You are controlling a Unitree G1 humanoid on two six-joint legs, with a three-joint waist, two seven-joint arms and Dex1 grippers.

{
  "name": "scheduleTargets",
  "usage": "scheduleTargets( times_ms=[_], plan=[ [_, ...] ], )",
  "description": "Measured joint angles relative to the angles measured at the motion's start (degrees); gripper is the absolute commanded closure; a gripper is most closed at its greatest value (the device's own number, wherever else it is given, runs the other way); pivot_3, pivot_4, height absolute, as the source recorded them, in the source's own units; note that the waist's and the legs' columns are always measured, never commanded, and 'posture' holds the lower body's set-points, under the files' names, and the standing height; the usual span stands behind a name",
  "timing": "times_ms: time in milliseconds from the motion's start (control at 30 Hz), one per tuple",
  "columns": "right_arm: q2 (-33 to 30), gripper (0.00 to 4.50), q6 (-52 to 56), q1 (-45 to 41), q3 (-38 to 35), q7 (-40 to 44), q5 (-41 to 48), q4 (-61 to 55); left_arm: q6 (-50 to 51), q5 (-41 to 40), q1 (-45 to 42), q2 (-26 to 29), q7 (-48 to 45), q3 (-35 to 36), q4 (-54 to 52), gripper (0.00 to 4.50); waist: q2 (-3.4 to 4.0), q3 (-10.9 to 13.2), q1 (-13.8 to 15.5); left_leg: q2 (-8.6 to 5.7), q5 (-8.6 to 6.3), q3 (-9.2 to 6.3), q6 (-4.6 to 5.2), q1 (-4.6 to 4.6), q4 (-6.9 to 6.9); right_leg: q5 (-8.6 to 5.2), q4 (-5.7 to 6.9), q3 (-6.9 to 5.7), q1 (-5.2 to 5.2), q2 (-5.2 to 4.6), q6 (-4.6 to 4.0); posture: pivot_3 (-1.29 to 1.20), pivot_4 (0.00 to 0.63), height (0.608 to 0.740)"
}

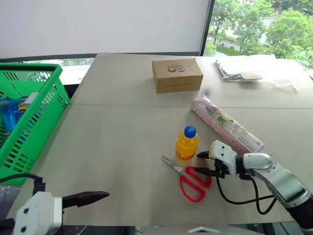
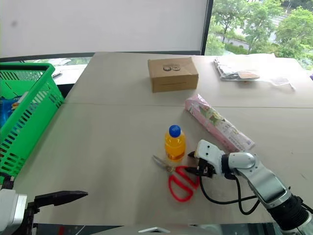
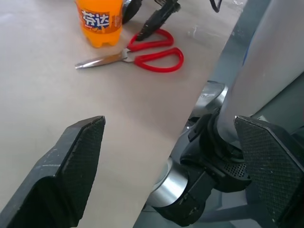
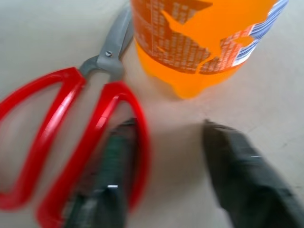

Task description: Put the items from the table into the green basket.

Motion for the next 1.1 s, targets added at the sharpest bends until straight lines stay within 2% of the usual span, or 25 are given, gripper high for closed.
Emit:
scheduleTargets(
  times_ms=[67, 367, 500, 600, 1100],
  plan=[
    [-0.7, 4.47, -0.7, 0.3, 0.6, 0.7, -0.5, -0.8, 0.1, -1.2, -0.1, 1.0, 1.4, 0.2, 0.0, 0.0, 0.02, 0.1, 0.2, 0.0, 0.0, -0.06, 0.0, -0.01, -0.02, -0.01, -0.01, -0.06, 0.0, 0.0, -0.02, 0.34, 0.15, 0.74],
    [-3.8, 4.47, -3.4, 2.1, -0.6, 2.6, -1.2, -2.9, 1.7, -2.2, -5.3, 8.5, 4.9, -0.3, 1.2, 0.0, 0.24, 0.3, 1.5, -0.05, -0.03, -0.15, 0.01, -0.3, -0.02, 0.05, -0.32, -0.22, -0.07, 0.0, -0.11, 0.29, 0.128, 0.74],
    [-1.8, 4.47, -3.2, 4.5, -3.7, 4.3, 4.1, -2.9, 3.6, -3.3, -7.6, 10.1, 5.8, -1.0, 3.0, 0.0, 0.1, 0.2, 1.5, -0.06, -0.01, -0.41, -0.02, -0.73, 0.01, 0.16, -0.41, -0.49, -0.29, 0.03, -0.26, 0.27, 0.12, 0.74],
    [-1.3, 4.47, -4.8, 5.6, -3.7, 6.5, 6.4, -2.7, 4.1, -3.8, -9.1, 10.7, 5.6, -1.4, 4.3, 0.0, 0.51, 0.4, 1.3, -0.07, -0.01, -0.43, -0.04, -0.78, 0.02, 0.16, -0.42, -0.53, -0.33, 0.04, -0.27, 0.26, 0.11, 0.74],
    [4.1, 4.47, -1.2, 2.7, -11.8, 6.8, 21.3, -7.2, 7.6, -4.7, -15.6, 13.8, 4.0, -2.4, 9.9, 0.0, 0.61, 0.2, 0.9, -0.13, 0.2, -0.76, -0.4, -0.81, 0.08, 0.19, -0.2, -0.86, -0.31, 0.09, -0.27, 0.22, 0.06, 0.74]
  ],
)
